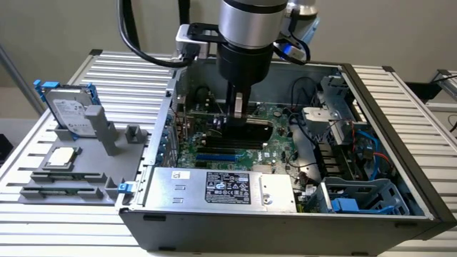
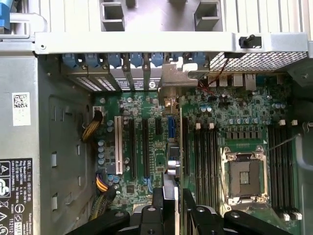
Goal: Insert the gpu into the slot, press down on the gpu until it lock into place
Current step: 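Insert the gpu into the slot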
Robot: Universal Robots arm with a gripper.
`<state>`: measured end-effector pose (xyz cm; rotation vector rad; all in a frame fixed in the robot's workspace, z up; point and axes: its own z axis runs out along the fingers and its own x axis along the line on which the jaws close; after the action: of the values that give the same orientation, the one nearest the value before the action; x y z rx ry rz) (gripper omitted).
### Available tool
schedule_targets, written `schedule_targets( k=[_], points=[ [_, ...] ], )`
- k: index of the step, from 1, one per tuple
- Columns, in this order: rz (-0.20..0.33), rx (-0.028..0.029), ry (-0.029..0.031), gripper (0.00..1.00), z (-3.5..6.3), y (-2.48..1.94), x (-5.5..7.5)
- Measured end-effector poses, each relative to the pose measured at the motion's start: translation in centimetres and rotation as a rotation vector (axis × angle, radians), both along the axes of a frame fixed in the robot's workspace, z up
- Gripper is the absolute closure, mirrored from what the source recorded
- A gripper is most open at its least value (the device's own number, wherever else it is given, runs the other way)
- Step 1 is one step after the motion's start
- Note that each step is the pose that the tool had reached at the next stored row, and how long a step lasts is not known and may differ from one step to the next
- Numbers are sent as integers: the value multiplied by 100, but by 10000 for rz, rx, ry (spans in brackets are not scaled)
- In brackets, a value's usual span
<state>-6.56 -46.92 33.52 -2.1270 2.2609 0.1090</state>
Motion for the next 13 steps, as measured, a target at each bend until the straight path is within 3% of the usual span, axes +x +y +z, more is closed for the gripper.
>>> schedule_targets(
  k=[13],
  points=[
    [-1,69,-22,74,-234,0,-99]
  ],
)
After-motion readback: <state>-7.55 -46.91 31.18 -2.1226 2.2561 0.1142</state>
